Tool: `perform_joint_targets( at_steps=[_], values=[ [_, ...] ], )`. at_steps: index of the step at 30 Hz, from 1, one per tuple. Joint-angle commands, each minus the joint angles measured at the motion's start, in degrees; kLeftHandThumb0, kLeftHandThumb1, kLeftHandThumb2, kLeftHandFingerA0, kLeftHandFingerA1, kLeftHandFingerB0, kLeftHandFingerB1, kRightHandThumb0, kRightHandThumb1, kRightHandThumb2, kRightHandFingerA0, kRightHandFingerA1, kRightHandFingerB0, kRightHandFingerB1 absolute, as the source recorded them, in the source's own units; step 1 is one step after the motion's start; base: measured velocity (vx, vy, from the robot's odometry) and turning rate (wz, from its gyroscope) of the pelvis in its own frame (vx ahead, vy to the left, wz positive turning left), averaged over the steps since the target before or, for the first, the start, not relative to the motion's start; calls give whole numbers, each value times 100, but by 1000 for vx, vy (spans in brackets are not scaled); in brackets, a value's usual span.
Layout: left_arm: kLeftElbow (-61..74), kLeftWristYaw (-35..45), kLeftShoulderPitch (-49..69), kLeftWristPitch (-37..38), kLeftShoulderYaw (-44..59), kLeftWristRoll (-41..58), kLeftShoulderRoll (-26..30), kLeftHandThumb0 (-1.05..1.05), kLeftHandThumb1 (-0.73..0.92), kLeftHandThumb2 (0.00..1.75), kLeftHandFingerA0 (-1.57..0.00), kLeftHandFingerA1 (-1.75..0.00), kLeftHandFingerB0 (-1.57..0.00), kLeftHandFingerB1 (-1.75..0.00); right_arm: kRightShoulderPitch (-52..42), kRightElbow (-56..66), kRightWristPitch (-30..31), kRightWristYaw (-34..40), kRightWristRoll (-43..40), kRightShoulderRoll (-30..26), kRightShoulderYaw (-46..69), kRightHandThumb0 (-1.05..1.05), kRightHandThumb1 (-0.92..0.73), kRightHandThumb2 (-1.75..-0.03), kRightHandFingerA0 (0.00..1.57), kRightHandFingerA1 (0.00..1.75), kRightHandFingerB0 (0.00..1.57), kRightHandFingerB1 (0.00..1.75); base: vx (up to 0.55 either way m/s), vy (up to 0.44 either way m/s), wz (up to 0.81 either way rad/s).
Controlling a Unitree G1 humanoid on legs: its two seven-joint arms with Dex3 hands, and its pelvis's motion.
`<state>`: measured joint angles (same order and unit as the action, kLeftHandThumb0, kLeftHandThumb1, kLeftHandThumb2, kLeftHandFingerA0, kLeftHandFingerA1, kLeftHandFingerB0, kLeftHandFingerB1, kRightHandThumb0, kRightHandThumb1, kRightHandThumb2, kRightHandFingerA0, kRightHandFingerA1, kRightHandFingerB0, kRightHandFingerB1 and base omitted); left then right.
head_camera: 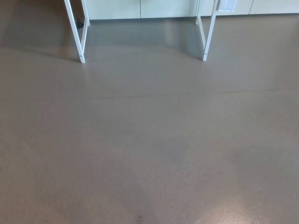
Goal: The robot walk towards a table in front and uses its left hand to pick up the pot from the base and pour water to the cup on the right hand side
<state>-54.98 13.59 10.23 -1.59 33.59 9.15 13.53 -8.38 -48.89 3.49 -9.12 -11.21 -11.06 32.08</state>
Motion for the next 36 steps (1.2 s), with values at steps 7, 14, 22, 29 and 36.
perform_joint_targets(
  at_steps=[7, 14, 22, 29, 36],
  values=[
    [-9, 554, 44, 32, 277, 740, 124, -3, 50, 54, -64, -42, -40, -36, -101, -106, 216, -454, -862, 40, 462, -8, -52, -55, 59, 50, 35, 39, 0, 0, 0],
    [-110, 481, -63, -57, 250, 848, 166, -2, 53, 54, -61, -41, -41, -37, -175, -24, 229, -479, -939, 53, 423, -11, -49, -54, 57, 50, 35, 38, 0, 0, 0],
    [-265, 475, -165, 28, 194, 933, 249, -5, 49, 54, -72, -44, -42, -37, -98, -22, 295, -404, -980, 16, 376, -9, -53, -55, 59, 50, 35, 38, 34, -18, 6],
    [-220, 519, -186, -16, 160, 1001, 251, -7, 49, 54, -63, -42, -44, -37, -117, -58, 205, -443, -975, -43, 271, -9, -54, -54, 56, 47, 33, 36, 74, 137, -14],
    [-180, 418, -172, 42, -19, 954, 201, -6, 51, 54, -67, -43, -40, -36, -91, -213, 104, -458, -1024, -101, 248, -8, -53, -54, 59, 50, 34, 37, 288, 210, -6]
  ],
)
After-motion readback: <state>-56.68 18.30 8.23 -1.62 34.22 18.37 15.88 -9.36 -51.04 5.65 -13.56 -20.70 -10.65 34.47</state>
